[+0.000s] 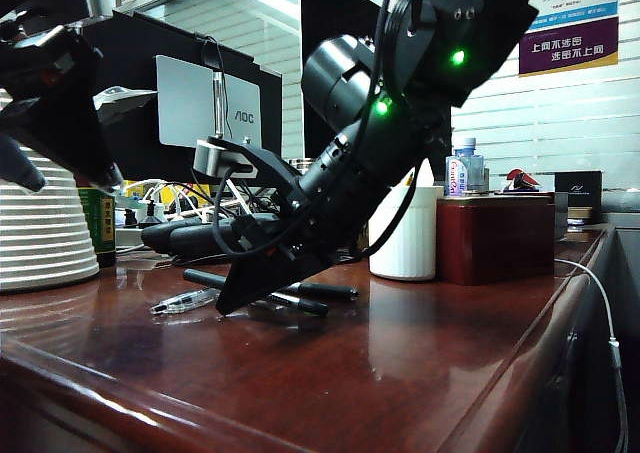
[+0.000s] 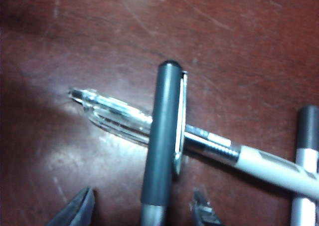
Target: Pick up all the pens on the desk and put them into the pen holder one by one.
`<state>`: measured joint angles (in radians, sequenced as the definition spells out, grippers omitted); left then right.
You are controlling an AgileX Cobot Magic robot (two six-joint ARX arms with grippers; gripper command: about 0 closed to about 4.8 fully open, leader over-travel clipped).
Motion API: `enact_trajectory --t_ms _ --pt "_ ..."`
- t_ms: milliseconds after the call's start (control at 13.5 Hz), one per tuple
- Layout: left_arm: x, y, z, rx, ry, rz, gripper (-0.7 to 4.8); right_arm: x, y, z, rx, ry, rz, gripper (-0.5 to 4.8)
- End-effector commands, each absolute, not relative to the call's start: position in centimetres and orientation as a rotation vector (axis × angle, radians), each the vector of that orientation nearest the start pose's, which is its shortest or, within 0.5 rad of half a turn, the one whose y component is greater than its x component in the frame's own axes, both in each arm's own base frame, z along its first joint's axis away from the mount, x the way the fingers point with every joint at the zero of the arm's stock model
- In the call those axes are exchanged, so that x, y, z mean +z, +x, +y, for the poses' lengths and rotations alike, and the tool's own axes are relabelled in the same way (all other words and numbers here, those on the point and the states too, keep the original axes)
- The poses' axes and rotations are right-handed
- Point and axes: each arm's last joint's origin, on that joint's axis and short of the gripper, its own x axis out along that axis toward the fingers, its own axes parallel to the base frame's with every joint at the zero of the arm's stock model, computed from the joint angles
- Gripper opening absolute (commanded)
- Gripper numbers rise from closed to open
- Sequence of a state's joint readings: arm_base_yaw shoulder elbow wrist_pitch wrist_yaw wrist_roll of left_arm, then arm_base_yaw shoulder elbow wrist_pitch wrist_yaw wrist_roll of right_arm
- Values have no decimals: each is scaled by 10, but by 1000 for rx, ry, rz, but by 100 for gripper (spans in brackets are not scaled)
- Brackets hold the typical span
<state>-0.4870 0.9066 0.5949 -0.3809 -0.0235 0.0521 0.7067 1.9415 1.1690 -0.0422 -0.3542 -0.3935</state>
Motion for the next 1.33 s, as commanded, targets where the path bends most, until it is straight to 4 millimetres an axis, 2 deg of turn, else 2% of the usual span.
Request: enact_trajectory --t_ms 74,222,295,369,517,739,813,960,1034,1182,1330 --pt "230 161 -84 -460 232 686 479 142 296 266 1135 -505 682 226" --pt "230 160 -84 -459 236 699 479 142 295 266 1130 -509 686 18" --pt "229 160 -84 -460 236 702 479 145 295 266 1129 -507 681 -6" --pt "229 160 -84 -459 236 701 479 151 295 265 1125 -498 668 -6" --pt "231 161 -84 -460 232 684 479 175 294 264 1105 -450 607 -6" --pt "239 166 -88 -466 203 579 479 253 288 250 1035 -247 370 -6" --pt "244 169 -89 -467 183 517 479 286 285 237 991 -163 253 -6" --pt "255 174 -92 -469 148 398 479 334 281 207 903 -96 47 -6" --pt "259 176 -93 -473 114 351 479 351 282 191 837 -78 -32 -6" --pt "267 180 -95 -488 56 267 479 364 293 162 750 5 -108 -6" --pt "268 186 -99 -497 41 234 479 347 306 147 694 50 -160 -6"
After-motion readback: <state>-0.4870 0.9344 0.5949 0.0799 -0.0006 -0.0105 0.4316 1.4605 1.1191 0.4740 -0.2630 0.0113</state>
